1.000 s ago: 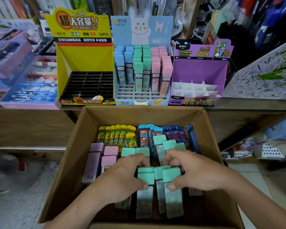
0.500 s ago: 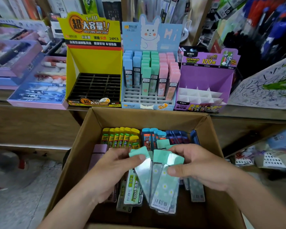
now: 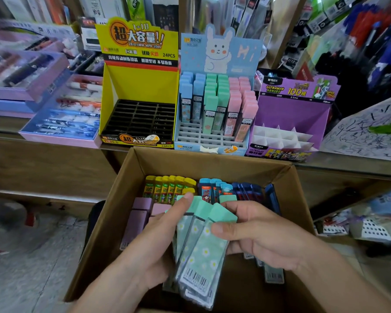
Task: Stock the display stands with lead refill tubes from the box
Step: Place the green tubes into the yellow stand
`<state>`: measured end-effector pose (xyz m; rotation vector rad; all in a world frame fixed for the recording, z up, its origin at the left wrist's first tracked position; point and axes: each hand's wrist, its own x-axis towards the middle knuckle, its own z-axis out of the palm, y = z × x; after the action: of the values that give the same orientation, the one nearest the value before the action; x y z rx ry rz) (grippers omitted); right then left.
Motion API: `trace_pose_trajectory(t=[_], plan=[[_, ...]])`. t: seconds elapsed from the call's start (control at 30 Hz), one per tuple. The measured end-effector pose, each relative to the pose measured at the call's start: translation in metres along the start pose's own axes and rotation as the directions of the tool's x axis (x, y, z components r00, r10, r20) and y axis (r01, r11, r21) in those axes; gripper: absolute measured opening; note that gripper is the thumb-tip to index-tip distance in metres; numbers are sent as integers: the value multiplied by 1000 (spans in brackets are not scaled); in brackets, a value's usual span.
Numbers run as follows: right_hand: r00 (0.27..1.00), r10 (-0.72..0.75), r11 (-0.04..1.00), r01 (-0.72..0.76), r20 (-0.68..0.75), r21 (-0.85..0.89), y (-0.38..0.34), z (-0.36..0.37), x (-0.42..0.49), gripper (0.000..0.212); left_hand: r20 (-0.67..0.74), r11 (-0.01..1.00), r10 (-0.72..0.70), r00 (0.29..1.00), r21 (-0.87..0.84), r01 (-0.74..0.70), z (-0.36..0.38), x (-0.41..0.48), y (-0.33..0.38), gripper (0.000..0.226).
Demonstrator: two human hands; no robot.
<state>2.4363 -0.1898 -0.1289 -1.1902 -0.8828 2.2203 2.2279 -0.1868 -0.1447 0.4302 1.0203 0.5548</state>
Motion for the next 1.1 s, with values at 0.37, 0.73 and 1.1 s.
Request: trace_pose_trajectory(t=[0.37,0.73,1.1], plan=[[991,-26,995,38,-132,91,-5,7,5,44,115,968,54,992,-251,-24,-8,-3,-13,42],[936,-217,976,198,-276,-95,-18,23,19,58,169,952,97,981,-303,-42,-6,-10,-5,64],[868,-379,878,229,-321,-420,-34,39,29,36,144,961,214,966,-209,-182,-20,-24,13,40]])
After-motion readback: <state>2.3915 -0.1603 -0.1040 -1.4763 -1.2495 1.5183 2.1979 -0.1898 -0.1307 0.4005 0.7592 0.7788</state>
